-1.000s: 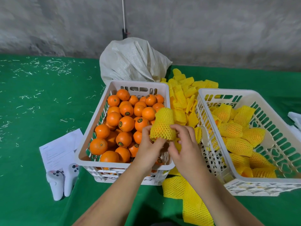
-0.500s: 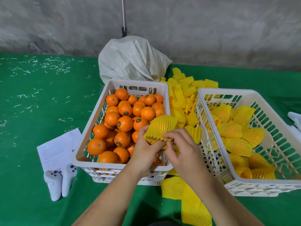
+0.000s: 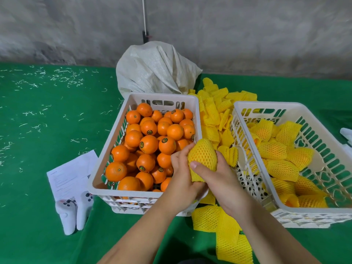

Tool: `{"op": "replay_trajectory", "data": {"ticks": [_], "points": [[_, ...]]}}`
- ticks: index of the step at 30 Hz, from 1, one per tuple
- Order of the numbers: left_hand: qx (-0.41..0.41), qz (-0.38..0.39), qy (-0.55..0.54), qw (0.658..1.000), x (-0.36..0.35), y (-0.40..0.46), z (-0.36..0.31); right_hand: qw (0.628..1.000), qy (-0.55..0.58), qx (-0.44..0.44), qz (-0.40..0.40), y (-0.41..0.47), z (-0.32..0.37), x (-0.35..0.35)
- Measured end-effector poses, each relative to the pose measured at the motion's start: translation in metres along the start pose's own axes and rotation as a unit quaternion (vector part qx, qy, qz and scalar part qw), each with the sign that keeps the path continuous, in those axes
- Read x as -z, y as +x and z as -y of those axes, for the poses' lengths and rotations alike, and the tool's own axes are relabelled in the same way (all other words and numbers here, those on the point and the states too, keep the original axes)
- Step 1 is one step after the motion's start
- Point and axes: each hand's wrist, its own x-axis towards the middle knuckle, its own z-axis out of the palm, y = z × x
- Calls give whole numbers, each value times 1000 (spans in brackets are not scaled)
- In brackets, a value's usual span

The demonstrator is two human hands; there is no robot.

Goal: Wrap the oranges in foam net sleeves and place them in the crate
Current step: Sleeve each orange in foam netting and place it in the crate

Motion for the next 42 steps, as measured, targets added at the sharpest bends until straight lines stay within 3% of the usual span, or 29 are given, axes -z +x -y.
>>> {"op": "replay_trajectory", "data": {"ticks": [3,6,8,9,11,13,15,17,18,22,24,27,29,31,33,35,38,40,42], "points": [[2,40,5,999,-1,-1,4,996,59,-23,-59,9,5,27],[14,44,-4,999,9,5,5,973,-66,-20,-220,27,13,87],[12,7,77,997,18,22,10,939,-130,-20,-316,40,15,129],[7,-15,174,985,24,35,16,923,-158,-24,-350,45,14,142],[46,-4,388,921,36,60,27,898,-261,-52,-350,54,5,152],[117,41,495,860,43,73,40,866,-400,-116,-278,56,-15,150],[131,32,537,833,37,72,52,839,-462,-159,-241,58,-28,150],[126,-12,560,819,28,68,57,808,-518,-132,-249,61,-29,149],[130,-25,564,815,26,68,58,775,-573,-99,-247,61,-29,146],[112,-9,531,840,35,68,60,605,-773,61,-178,60,-34,137],[91,-26,462,882,40,66,54,558,-816,83,-127,60,-34,135],[85,-73,298,948,39,59,40,520,-846,96,-69,55,-36,135],[90,-80,190,974,30,48,29,524,-842,111,-55,50,-38,131],[93,-66,127,985,20,31,20,553,-823,125,-34,43,-44,118],[61,-35,149,986,13,15,15,633,-770,68,32,28,-64,103],[34,-8,174,984,12,9,15,699,-698,-78,132,5,-97,94],[41,24,165,985,14,9,15,659,-684,-218,225,-42,-156,90],[55,30,152,986,15,11,15,657,-695,-198,213,-60,-184,91],[68,29,138,988,16,12,14,689,-679,-167,193,-64,-195,97]]}}
